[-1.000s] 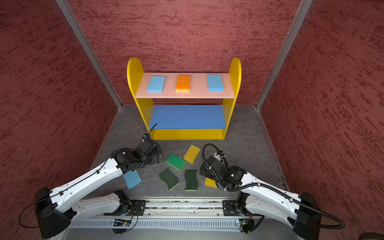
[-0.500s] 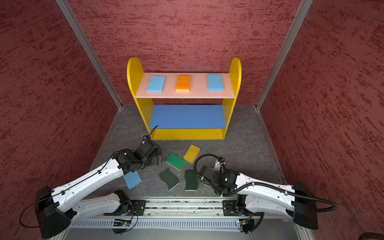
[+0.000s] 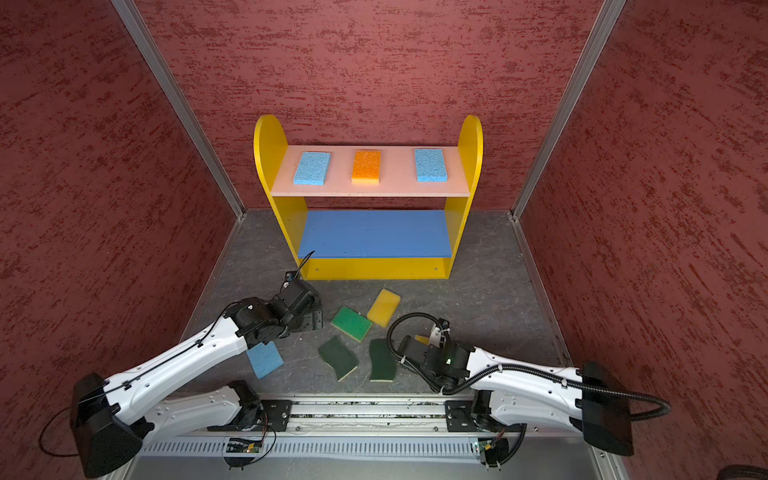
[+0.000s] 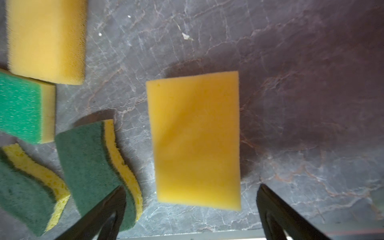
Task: Arrange cleaning sponges on a shelf
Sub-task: Pick up the cleaning sponge from the bottom-center of the table.
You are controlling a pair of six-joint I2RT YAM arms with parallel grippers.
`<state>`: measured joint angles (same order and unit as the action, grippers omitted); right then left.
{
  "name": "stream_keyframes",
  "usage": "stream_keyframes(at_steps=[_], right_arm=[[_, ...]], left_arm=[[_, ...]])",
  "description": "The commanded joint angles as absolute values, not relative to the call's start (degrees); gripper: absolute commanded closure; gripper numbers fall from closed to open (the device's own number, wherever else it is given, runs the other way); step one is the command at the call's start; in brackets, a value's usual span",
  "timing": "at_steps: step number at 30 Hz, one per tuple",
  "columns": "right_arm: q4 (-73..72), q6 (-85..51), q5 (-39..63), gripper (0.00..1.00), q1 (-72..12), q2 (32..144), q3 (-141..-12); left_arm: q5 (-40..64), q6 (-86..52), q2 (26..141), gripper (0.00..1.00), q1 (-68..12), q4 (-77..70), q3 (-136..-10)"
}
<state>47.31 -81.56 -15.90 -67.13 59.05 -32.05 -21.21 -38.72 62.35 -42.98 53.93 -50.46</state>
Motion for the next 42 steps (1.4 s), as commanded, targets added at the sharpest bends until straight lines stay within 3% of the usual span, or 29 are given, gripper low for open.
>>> stream_keyframes(at_steps=[1, 24, 42], right_arm=[[45.61, -80.44, -15.86, 0.01, -67.74, 59.61, -31.64], [40.9, -78.72, -15.88, 0.02, -67.5, 66.06, -29.62], [39.88, -77.66, -15.61, 0.11, -63.53, 67.68, -27.86]], left_arm=[[-21.01, -38.05, 61.79, 0.06, -42.41, 53.45, -50.65], [-20.11, -37.09, 64.36, 0.06, -41.63, 52.12, -52.03], [-19.58, -37.32, 65.28, 0.06, -41.22, 51.61, -51.41]])
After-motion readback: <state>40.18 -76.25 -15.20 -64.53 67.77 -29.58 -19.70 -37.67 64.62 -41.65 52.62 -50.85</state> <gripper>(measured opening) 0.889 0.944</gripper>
